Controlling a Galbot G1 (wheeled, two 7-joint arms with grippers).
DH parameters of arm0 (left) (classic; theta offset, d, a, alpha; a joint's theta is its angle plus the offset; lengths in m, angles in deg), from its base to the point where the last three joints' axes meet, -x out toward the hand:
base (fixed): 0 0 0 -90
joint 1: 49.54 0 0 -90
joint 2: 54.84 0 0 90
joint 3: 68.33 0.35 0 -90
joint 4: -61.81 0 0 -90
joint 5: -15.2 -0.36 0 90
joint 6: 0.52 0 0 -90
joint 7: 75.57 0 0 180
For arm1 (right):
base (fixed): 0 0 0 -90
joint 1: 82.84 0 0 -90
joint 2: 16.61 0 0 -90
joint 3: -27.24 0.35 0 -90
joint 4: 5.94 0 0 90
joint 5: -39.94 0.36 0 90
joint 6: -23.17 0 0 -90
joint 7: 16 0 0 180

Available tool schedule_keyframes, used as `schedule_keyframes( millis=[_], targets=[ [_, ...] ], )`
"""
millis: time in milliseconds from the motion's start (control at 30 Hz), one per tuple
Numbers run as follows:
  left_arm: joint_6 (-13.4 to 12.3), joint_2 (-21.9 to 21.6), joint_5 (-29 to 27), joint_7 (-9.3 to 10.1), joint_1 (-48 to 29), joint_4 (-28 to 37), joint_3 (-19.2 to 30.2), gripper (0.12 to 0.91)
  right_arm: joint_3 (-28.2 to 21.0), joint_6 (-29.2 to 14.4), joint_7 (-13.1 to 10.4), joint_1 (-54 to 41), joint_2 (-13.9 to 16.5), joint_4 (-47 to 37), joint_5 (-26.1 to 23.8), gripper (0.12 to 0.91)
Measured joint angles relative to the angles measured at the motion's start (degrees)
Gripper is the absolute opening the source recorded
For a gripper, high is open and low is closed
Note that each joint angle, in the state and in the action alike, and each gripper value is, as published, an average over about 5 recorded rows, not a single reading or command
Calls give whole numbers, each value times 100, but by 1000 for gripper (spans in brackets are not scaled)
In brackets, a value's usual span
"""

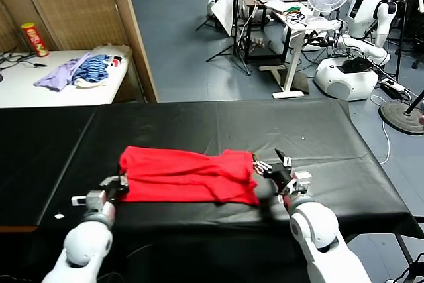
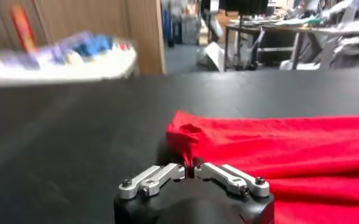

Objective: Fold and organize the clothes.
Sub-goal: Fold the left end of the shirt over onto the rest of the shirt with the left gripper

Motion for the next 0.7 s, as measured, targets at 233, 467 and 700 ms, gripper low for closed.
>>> schedule_keyframes(
  millis=[233,467,700],
  targets=[
    [45,-791,-724,26,219,42,-310,156,-7,52,-35,108,-55,180,-25,798],
    [982,-563,747,329,147,-853,93,156,73,97,-57,240,-29,316,-85,798],
    [1274,64,2907,919,-218,-1753,899,156,192,99,-59,376,-59,369,-156,798]
  ],
)
